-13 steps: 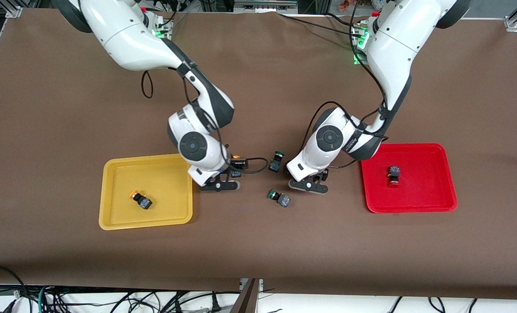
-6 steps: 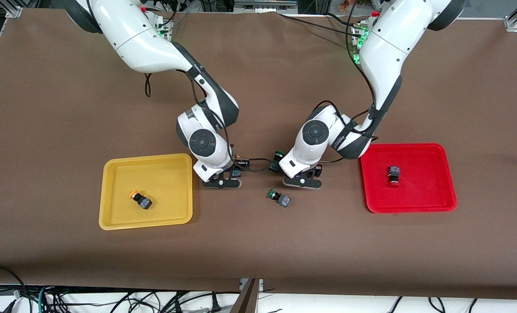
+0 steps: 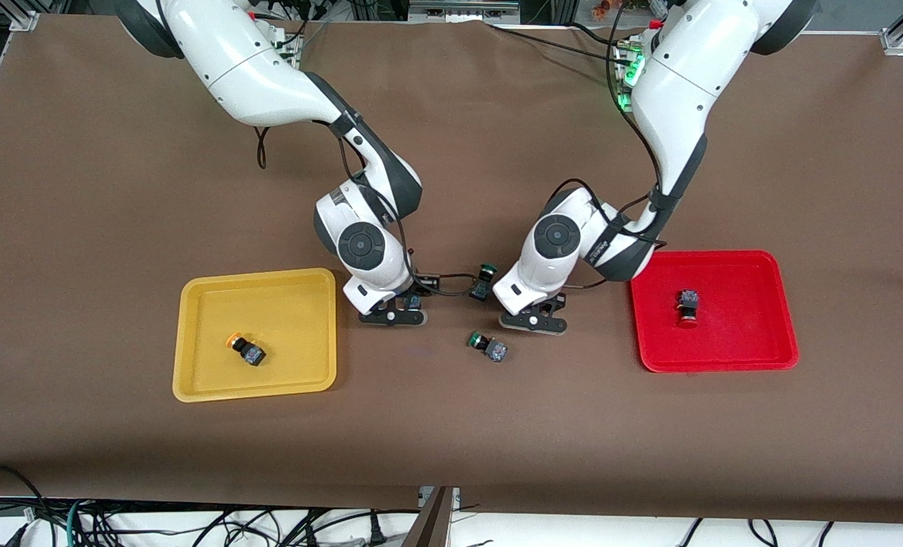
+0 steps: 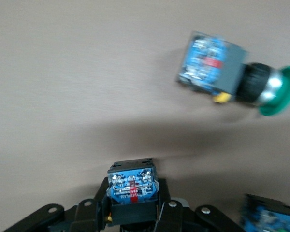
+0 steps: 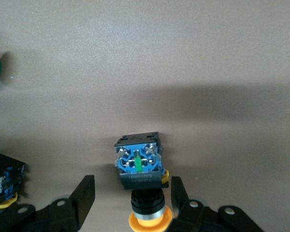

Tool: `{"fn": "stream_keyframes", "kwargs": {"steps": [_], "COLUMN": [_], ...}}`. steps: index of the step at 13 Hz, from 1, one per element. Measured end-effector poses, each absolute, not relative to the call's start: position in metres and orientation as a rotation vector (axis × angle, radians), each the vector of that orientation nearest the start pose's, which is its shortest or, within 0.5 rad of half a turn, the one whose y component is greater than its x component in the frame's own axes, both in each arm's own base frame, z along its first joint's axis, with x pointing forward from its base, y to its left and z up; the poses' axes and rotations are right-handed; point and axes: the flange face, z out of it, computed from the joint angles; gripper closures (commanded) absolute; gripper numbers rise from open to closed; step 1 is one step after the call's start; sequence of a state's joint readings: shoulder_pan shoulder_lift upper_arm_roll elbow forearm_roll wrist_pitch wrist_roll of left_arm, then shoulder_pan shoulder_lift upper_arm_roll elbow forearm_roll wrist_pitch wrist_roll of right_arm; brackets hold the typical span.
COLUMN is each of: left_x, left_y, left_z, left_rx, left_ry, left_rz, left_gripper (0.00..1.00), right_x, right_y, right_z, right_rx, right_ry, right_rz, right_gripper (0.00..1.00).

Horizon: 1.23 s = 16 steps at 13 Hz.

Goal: Place red and yellow buttons in trays
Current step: 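Carry the red button into the red tray while the right gripper carries yellow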

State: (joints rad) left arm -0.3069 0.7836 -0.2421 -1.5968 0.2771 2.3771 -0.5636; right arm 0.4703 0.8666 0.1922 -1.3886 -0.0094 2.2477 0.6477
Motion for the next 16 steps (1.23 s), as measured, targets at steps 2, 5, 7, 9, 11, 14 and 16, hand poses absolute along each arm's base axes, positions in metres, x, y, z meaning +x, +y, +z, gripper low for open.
{"fn": "stream_keyframes", "kwargs": {"steps": [2,5,7,9,11,14,16], "left_x": [0.625,0.655,0.666,0.669,0.667,0.656,0.65], "left_y": [-0.305,-0.201,-0.121,-0.057,-0.001,0.021,0.013], "left_z": [0.212,0.278,0.3,0.293,0.274,0.232,0.218], "left_rx": [-3.067,-2.981,-2.962,-2.967,-2.986,-3.013,-3.019], "left_ry": [0.185,0.312,0.389,0.437,0.462,0.509,0.534], "left_rz": [0.027,0.165,0.247,0.307,0.351,0.355,0.35], "left_gripper": [0.99,0.94,0.93,0.85,0.84,0.67,0.0], "right_x": [0.594,0.595,0.595,0.604,0.623,0.66,0.679], "right_y": [0.428,0.427,0.426,0.413,0.38,0.313,0.268], "right_z": [0.192,0.191,0.191,0.197,0.22,0.257,0.257], "right_rx": [-3.028,-3.04,-3.043,-3.075,-3.147,-3.194,-3.198], "right_ry": [0.069,0.056,0.049,-0.007,-0.139,-0.381,-0.502], "right_rz": [0.121,0.112,0.106,0.105,0.149,0.15,0.162], "right_gripper": [0.57,0.81,0.81,0.81,0.81,0.78,0.54]}}
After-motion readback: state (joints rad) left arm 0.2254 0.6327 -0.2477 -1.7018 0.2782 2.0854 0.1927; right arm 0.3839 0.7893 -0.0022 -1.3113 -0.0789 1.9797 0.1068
